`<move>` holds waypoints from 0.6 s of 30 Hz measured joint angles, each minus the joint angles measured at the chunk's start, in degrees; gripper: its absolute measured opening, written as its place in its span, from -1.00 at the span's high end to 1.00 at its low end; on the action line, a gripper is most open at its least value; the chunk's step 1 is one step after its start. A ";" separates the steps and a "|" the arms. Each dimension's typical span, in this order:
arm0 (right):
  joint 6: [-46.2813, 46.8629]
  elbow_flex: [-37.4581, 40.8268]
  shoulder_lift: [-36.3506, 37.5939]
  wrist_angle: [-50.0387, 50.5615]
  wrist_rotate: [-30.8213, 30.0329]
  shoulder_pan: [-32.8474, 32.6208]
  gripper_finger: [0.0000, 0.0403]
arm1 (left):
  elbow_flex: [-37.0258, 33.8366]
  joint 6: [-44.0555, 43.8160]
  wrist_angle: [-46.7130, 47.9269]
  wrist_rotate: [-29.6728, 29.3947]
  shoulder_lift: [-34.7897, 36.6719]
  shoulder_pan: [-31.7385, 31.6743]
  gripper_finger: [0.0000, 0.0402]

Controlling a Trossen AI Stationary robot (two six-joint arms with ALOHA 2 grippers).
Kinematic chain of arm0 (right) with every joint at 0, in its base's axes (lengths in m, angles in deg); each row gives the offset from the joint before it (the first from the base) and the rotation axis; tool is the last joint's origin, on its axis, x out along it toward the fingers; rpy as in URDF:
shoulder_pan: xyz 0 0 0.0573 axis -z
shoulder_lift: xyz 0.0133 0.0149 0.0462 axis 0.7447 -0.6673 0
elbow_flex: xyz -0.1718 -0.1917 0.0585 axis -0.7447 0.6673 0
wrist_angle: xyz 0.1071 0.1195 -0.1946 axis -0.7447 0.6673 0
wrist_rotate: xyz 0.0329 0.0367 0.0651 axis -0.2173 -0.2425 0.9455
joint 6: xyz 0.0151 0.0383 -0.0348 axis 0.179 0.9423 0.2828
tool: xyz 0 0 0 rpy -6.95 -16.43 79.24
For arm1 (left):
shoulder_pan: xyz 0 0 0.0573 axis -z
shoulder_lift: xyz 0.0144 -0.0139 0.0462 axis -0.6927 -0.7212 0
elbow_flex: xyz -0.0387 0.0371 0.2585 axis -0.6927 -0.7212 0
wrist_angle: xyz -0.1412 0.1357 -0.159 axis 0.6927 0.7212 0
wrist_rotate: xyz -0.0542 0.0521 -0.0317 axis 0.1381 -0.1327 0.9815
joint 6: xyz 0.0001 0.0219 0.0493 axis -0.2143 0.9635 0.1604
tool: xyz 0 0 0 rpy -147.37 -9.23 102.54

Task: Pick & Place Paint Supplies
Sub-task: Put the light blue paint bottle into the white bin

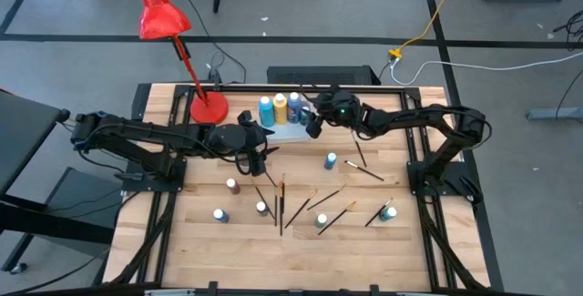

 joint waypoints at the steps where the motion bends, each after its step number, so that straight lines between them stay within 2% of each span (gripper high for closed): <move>1: -0.35 0.00 0.00 0.45 0.00 -0.08 0.11 | 0.00 -0.07 0.02 0.00 0.00 0.01 -0.17; 6: -0.52 0.00 -0.36 5.15 -0.05 0.56 0.49 | 0.00 -0.21 0.01 0.02 0.01 0.01 -0.17; 11: 1.40 -0.02 -0.94 5.42 0.42 2.41 0.91 | 0.00 -0.21 0.00 0.02 0.00 0.00 -0.17; 13: 1.64 -0.02 -1.11 4.99 1.62 2.95 0.97 | 0.00 -0.21 0.00 0.02 0.00 0.01 -0.17; 18: 2.47 -0.02 -1.68 4.45 4.56 3.24 0.89 | 0.00 -0.21 0.00 0.00 0.00 0.00 -0.17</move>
